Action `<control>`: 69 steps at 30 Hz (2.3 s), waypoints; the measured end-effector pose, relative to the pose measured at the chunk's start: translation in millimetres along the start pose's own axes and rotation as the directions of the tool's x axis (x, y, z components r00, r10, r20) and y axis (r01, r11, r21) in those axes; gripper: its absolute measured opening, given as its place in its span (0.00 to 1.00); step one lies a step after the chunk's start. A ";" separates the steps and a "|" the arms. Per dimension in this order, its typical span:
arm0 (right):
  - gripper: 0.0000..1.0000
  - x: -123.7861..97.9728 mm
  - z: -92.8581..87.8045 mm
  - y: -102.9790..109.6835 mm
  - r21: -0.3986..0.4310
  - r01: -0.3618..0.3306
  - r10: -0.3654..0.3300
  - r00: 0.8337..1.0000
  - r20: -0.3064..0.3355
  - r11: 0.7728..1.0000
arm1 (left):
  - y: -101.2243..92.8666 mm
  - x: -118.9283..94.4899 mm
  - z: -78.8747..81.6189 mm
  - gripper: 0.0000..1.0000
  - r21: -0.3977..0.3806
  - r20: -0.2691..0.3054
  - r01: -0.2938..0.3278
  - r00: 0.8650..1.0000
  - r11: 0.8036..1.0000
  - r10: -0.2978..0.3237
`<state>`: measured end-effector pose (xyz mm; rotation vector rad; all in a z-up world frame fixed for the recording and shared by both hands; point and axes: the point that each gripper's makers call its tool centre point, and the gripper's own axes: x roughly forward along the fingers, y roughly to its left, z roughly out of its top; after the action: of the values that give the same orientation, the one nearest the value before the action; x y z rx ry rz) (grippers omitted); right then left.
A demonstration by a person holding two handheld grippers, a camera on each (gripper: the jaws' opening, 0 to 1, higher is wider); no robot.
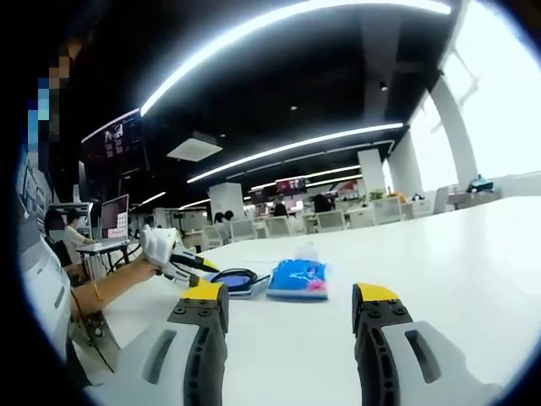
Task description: Arrange the tabletop items into an orderly group along one side of the table until the central work area is clear of visible clutter.
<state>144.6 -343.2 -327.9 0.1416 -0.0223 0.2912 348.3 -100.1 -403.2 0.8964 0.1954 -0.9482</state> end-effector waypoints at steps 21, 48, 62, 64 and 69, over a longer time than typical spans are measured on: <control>0.56 -1.5 0.7 -1.1 -0.009 0.006 -0.006 1.000 -0.014 1.000 | -11.2 11.3 -2.4 0.21 0.073 -0.081 0.148 0.987 0.986 -0.142; 0.56 5.1 -3.1 -3.2 0.008 -0.004 0.004 1.000 -0.021 1.000 | -5.8 17.0 5.7 0.07 0.245 -0.097 0.115 0.991 0.963 -0.093; 0.56 0.5 1.4 -2.2 0.016 -0.005 0.005 1.000 -0.005 1.000 | 23.0 -9.9 42.8 0.06 0.281 -0.003 -0.047 0.999 0.959 0.050; 0.56 0.1 2.5 -1.7 0.016 -0.004 0.005 1.000 -0.001 1.000 | 27.2 -13.3 47.7 0.06 0.279 0.011 -0.067 0.998 0.958 0.067; 0.56 0.0 4.2 0.7 0.015 -0.011 0.011 1.000 0.003 1.000 | 37.9 -29.7 67.6 0.06 0.293 0.064 -0.140 0.990 0.946 0.127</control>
<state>144.4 -343.2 -323.6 0.1568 -0.0237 0.3022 344.7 -121.5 -323.1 1.1492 -0.0489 -0.8831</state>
